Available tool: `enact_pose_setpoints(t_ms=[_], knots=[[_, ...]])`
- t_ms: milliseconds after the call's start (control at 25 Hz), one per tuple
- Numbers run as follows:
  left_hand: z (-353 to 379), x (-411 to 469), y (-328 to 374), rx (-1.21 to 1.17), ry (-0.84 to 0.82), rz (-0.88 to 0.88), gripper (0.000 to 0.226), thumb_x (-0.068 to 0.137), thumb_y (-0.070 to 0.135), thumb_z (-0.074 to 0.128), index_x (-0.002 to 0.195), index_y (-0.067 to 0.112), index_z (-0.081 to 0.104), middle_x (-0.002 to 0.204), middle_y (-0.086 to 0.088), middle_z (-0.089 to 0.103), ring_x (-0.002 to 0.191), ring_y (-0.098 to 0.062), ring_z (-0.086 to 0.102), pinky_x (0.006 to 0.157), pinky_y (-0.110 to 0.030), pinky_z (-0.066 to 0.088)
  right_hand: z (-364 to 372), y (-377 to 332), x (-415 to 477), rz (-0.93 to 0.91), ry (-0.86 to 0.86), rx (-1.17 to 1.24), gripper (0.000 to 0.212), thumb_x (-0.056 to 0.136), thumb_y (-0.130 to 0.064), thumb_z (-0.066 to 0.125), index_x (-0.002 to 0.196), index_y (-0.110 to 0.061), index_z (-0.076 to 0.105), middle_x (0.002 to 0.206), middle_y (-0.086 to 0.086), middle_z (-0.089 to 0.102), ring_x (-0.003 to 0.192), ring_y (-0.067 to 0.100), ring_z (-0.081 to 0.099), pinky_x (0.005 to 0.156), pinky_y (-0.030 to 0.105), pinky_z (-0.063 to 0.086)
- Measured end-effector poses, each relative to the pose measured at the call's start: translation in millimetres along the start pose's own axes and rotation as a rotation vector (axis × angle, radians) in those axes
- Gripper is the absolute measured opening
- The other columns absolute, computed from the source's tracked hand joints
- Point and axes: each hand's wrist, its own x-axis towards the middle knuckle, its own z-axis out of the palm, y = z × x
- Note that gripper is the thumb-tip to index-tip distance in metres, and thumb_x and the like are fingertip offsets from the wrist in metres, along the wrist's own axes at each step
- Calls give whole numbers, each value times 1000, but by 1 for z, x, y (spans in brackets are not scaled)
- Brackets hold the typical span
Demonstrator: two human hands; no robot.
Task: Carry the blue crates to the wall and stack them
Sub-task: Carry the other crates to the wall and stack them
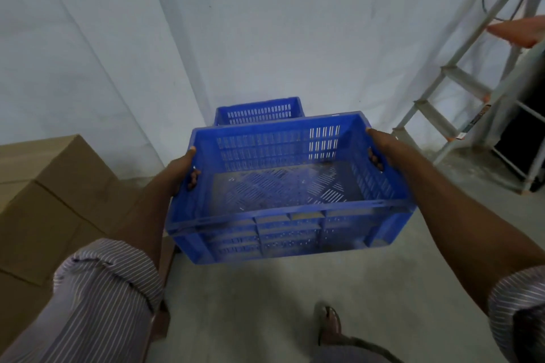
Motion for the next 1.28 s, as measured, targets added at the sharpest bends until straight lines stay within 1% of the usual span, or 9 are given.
enact_pose_setpoints(t_ms=[160, 360, 600, 680, 800, 960, 1080, 1160, 1280], knots=[[14, 99, 49, 102, 221, 116, 78, 97, 72, 36, 66, 3, 58, 54, -12, 55, 43, -25, 49, 51, -29, 41, 29, -60, 103, -120, 176, -149, 75, 101, -65, 31, 67, -3, 56, 60, 17, 57, 49, 30, 52, 49, 30, 41], [15, 210, 103, 289, 350, 169, 88, 98, 72, 26, 71, 0, 68, 64, -16, 68, 58, -32, 66, 53, -30, 41, 63, -131, 216, -172, 258, -263, 83, 99, -72, 26, 83, 0, 64, 76, 19, 67, 61, 31, 62, 52, 31, 44], [-5, 353, 153, 333, 360, 141, 89, 98, 73, 27, 82, -4, 70, 71, -18, 70, 59, -31, 66, 61, -34, 51, 113, -210, 335, -171, 233, -287, 77, 101, -67, 29, 74, -2, 59, 68, 18, 65, 56, 30, 62, 54, 33, 49], [-14, 412, 164, 329, 356, 142, 92, 96, 75, 26, 87, -5, 71, 76, -20, 72, 63, -32, 68, 69, -37, 55, 136, -229, 378, -171, 230, -310, 75, 103, -62, 29, 81, 2, 60, 67, 17, 62, 56, 30, 60, 60, 36, 51], [-23, 498, 180, 339, 316, 120, 91, 98, 73, 25, 96, -7, 69, 83, -22, 72, 64, -32, 67, 64, -33, 51, 172, -252, 440, -159, 259, -347, 64, 105, -56, 28, 96, 0, 58, 74, 15, 59, 58, 25, 55, 67, 38, 48], [-23, 582, 205, 397, 273, 102, 81, 102, 67, 25, 105, -4, 63, 91, -21, 67, 69, -30, 62, 72, -35, 50, 208, -279, 506, -84, 275, -379, 64, 106, -51, 28, 95, 3, 61, 75, 17, 63, 59, 27, 58, 54, 33, 44], [-18, 634, 214, 374, 221, 111, 81, 103, 65, 25, 100, -5, 66, 92, -24, 69, 82, -35, 68, 85, -42, 56, 225, -288, 548, -29, 286, -357, 74, 102, -59, 26, 108, 5, 63, 95, 25, 70, 74, 38, 68, 71, 44, 59], [-15, 657, 215, 377, 197, 90, 86, 100, 69, 25, 100, -6, 67, 97, -25, 71, 89, -37, 69, 89, -45, 56, 234, -286, 572, 8, 284, -380, 81, 101, -63, 24, 118, 7, 62, 112, 30, 68, 94, 44, 69, 88, 51, 58], [-11, 686, 218, 384, 178, 73, 93, 95, 75, 23, 109, -6, 67, 106, -23, 71, 97, -38, 68, 93, -47, 55, 241, -286, 594, 10, 292, -401, 77, 104, -59, 26, 125, 7, 60, 124, 31, 64, 111, 47, 63, 96, 51, 51]])
